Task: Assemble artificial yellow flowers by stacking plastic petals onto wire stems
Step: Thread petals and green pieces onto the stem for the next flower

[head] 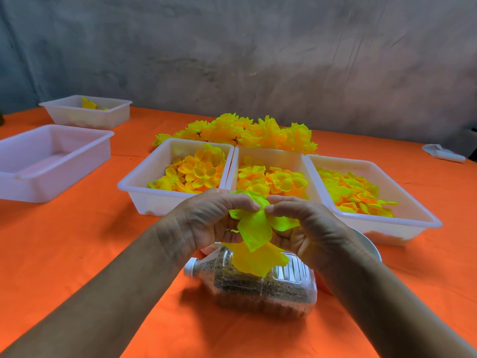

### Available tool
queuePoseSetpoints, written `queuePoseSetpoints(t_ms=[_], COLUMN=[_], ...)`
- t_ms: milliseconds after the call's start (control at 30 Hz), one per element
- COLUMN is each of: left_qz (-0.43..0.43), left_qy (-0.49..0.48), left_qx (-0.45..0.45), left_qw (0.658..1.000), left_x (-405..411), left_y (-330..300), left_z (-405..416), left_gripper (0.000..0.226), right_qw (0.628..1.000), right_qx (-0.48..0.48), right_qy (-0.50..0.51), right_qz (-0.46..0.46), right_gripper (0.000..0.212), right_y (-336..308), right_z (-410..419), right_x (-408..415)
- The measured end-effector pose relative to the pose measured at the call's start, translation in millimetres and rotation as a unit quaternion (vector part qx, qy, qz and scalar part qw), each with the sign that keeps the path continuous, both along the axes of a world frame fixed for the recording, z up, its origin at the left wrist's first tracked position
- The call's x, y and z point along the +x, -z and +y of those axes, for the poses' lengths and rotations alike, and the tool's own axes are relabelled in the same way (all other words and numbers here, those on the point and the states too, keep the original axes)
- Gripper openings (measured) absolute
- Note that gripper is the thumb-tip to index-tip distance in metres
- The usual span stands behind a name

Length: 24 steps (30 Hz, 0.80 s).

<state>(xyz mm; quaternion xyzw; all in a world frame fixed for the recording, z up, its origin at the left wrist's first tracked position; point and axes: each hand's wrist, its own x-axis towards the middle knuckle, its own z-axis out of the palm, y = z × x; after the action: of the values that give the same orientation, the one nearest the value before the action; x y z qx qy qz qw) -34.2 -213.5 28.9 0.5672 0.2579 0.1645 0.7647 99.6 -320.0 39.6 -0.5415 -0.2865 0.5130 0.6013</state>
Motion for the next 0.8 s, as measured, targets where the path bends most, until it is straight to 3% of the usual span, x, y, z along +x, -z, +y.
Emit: queuePoseSetpoints(t_ms=[433, 800], left_qz=[0.008, 0.060], left_qy=[-0.003, -0.040], left_qx=[-0.003, 0.033], left_qw=[1.000, 0.997], left_x=[1.9, 1.0], left_y=[3.3, 1.7], left_z=[-0.5, -1.9], left_gripper=[0.015, 0.010], right_qw=[0.999, 0.992], right_qx=[-0.019, -0.006], right_qy=[0.010, -0.006], right_qz=[0.030, -0.127], right_gripper=[0.022, 0.012], right_y=[-0.5, -8.9], right_z=[-1.2, -12.4], right_x=[-3.5, 2.0])
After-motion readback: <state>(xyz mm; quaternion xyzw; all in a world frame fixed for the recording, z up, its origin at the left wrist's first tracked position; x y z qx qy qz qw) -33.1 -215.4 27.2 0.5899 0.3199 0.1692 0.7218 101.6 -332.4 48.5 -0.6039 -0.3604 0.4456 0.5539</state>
